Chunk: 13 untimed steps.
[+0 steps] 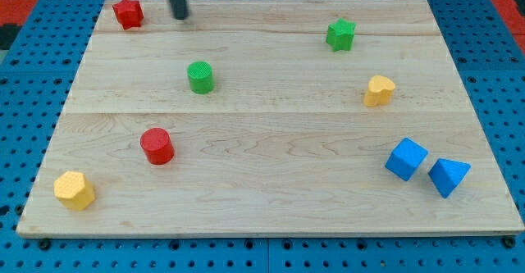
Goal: Move the blue cube to the top center
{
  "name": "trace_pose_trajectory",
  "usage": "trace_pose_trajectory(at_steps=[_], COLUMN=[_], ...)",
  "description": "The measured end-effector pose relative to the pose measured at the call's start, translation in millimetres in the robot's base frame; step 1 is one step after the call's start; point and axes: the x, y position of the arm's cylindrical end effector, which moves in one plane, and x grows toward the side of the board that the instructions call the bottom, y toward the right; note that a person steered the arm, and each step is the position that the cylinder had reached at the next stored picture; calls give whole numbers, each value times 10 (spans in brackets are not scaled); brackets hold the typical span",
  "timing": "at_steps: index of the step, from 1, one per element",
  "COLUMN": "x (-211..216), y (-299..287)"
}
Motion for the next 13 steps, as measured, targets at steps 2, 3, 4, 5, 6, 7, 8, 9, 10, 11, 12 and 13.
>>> trace_pose_trajectory(at_steps=[2,3,4,5,6,7,8,9,10,11,12,13], x=[1068,2163,2869,3212,3443,3139,2547,2248,2216,1653,1042,1053], y=[949,1188,1558,2199,2577,2927,2688,1725,1244,774,580,580])
